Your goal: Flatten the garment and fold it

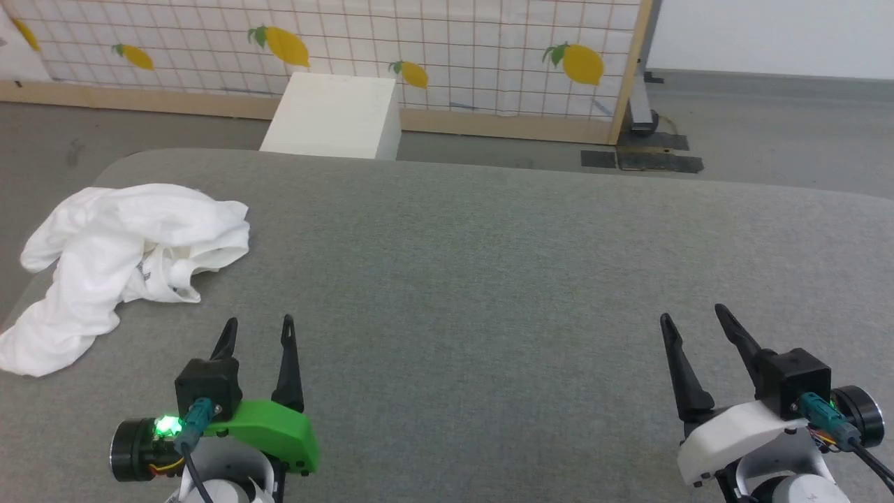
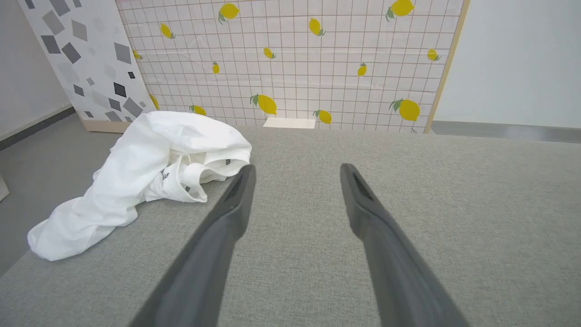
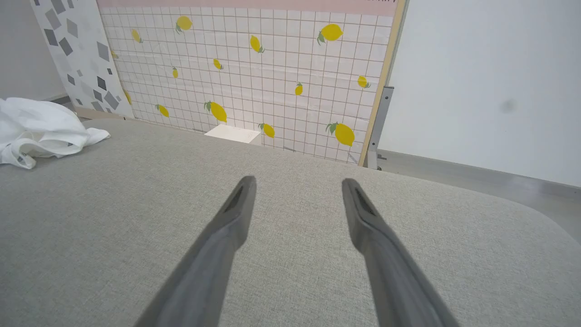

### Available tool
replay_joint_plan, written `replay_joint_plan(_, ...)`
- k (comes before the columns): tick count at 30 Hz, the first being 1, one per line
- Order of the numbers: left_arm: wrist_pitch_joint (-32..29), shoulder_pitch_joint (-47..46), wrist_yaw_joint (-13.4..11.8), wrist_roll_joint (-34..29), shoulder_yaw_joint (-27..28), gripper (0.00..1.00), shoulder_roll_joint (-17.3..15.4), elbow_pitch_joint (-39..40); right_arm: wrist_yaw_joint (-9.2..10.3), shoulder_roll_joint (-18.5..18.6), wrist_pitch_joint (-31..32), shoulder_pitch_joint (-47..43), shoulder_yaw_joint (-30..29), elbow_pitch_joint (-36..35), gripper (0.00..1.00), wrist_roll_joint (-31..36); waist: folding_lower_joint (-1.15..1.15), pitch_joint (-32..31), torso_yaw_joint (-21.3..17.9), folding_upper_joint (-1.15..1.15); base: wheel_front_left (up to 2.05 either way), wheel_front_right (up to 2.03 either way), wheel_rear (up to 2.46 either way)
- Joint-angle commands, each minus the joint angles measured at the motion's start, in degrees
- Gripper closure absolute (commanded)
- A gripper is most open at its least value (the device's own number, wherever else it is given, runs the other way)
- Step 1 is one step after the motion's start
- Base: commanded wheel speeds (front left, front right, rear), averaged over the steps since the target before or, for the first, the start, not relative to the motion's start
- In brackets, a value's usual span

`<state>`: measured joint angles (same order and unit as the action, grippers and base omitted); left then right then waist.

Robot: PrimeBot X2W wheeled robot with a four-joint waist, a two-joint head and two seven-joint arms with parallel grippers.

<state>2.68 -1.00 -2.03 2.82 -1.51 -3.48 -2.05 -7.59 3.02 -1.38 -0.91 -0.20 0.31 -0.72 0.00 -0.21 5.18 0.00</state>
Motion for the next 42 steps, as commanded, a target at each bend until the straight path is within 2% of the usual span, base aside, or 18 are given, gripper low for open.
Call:
replay_joint_plan(1, 0.56, -0.70, -0.46, 0.76, -0.11, 0.00, -0.39, -0.22, 0.02, -0.03, -0.47, 0.08, 0.10, -0.15, 0.00, -0.50, 0.00, -0.06, 1.06, 0.00, 0.00, 0.00, 0.00)
replay_joint_plan(42, 4.80, 1.72, -6.16, 6.17, -1.26, 0.00, -2.86, -0.52, 0.06, -0.08, -3.09, 0.99, 2.48, -0.23, 0.00, -1.70, 0.00, 0.40, 15.18, 0.00, 0.00, 0.00, 0.00)
